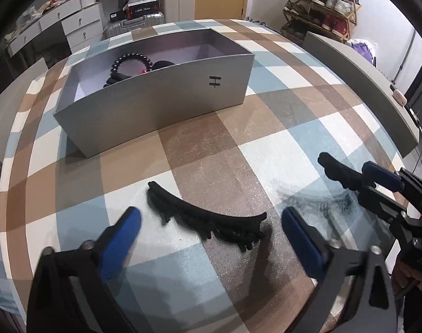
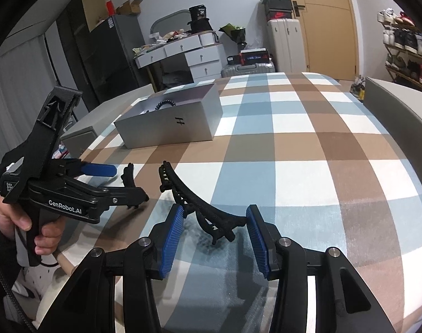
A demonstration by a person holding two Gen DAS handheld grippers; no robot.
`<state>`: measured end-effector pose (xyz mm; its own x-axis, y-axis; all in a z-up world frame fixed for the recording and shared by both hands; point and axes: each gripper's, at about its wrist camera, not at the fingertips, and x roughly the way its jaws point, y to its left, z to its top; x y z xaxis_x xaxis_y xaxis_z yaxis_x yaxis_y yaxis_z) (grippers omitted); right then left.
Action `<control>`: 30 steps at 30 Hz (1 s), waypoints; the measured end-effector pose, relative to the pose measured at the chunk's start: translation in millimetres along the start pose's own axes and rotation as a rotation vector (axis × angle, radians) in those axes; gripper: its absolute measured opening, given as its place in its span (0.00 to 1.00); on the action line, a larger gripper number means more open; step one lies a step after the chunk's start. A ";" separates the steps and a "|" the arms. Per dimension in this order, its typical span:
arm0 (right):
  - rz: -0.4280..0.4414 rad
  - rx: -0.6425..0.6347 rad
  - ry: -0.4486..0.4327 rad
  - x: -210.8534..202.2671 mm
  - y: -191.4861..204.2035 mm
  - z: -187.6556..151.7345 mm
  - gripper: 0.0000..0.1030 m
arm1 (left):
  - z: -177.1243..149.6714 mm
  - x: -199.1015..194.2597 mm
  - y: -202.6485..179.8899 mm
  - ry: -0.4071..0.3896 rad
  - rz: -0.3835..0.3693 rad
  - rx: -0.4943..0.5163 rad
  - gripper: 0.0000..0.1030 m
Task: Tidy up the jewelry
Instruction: 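Grasp a black hair comb with the left gripper and lift it, then carry the hair comb into the grey box and open the left gripper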
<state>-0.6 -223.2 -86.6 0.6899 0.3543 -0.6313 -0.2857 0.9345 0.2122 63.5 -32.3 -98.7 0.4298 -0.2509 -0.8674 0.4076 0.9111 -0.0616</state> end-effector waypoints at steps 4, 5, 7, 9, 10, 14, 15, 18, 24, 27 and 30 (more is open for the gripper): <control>0.000 0.018 -0.003 0.0 -4.6 0.9 0.44 | -0.4 -0.7 -3.1 0.003 -0.007 0.018 0.85; -0.001 0.022 -0.002 0.1 -5.1 0.9 0.44 | -0.4 -0.5 -3.6 0.003 -0.006 0.022 0.83; -0.002 0.023 -0.001 0.2 -5.4 0.3 0.44 | -1.2 -0.1 -4.0 0.010 -0.004 0.032 0.72; -0.002 0.021 0.001 0.1 -5.1 -0.8 0.44 | -1.5 -0.7 -5.2 0.006 -0.001 0.042 0.68; -0.004 0.019 0.002 0.0 -4.4 -1.3 0.44 | -1.6 -0.6 -5.2 0.007 -0.003 0.043 0.68; 0.003 0.017 -0.001 -1.7 -2.9 -2.7 0.44 | -3.4 -1.9 -5.3 0.003 -0.005 0.047 0.68; 0.015 0.025 -0.001 -1.9 -3.6 -2.4 0.44 | -3.7 -2.3 -5.6 0.001 -0.001 0.046 0.68; 0.028 0.048 -0.006 -3.3 -6.6 -0.8 0.44 | -3.7 -5.3 -5.8 -0.011 0.005 0.044 0.68; 0.037 0.069 -0.016 -7.2 -8.5 3.6 0.44 | -3.9 -14.4 -4.2 -0.041 0.007 0.028 0.68; 0.034 0.062 -0.014 -8.5 -5.8 3.7 0.44 | -4.4 -20.5 -2.1 -0.060 0.006 0.016 0.68; 0.038 0.058 -0.013 -9.8 -2.4 5.4 0.44 | -4.7 -29.9 1.3 -0.089 0.006 -0.002 0.68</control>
<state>-3.1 -228.7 -76.9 0.6880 0.3899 -0.6120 -0.2735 0.9205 0.2789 47.4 -22.1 -75.3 0.5019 -0.2736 -0.8205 0.4036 0.9131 -0.0576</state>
